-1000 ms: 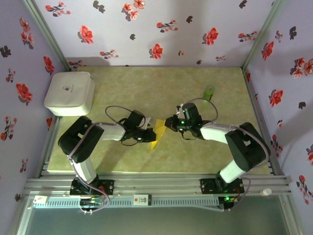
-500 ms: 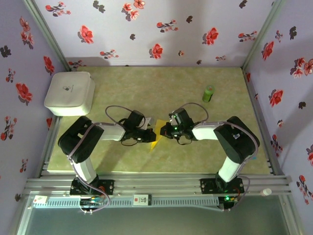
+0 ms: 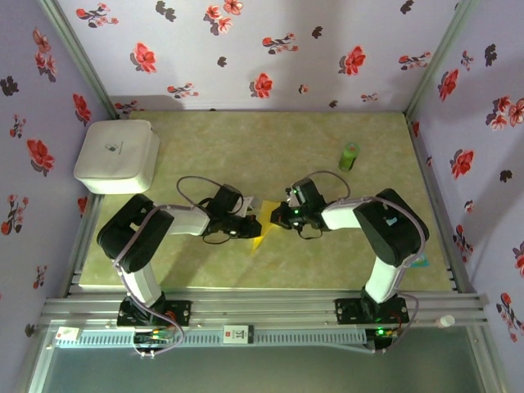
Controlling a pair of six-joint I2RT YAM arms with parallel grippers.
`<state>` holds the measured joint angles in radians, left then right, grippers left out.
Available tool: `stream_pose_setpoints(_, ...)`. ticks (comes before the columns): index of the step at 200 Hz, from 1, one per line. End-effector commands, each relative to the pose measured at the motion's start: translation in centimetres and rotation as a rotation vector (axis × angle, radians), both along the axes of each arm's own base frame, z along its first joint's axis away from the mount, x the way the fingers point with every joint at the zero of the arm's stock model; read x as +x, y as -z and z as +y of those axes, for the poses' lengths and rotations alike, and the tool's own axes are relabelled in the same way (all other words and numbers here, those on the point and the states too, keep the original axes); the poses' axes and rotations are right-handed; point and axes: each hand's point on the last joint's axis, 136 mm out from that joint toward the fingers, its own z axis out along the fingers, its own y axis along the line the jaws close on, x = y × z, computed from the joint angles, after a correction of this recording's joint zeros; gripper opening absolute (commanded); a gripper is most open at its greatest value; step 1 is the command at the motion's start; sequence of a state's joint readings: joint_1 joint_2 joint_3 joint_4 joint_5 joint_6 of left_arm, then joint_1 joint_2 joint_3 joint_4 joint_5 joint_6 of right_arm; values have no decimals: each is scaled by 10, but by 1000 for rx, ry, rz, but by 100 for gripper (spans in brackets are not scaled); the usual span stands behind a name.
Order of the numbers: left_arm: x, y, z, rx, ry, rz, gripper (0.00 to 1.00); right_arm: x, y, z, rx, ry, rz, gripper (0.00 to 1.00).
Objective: Fold a paper plane with a square sheet of paper (pick it up from the middle)
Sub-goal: Fold the wing for the fifth time at the center of the table.
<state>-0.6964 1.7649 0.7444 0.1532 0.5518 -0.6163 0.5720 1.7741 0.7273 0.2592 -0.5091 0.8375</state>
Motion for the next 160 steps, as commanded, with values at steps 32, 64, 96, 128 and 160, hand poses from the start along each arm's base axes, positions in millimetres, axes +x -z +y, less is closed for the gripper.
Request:
stream_pose_setpoints(32,-48,53,41,202,18,189,0,36,13,-37,-103,133,-8,3)
stream_pose_setpoints(64,-49,54,42,202,18,190,0,53,13,-48,-108,200,-3,3)
stream_pose_setpoints(96,-49,52,42,198,18,185,0,65,12,-60,-142,250,5,3)
stream_pose_setpoints(128,-49,51,42,192,16,181,0,73,1,-66,-152,278,-3,3)
stream_pose_setpoints(160,-48,49,41,187,12,176,0,75,-37,-48,-42,228,-91,6)
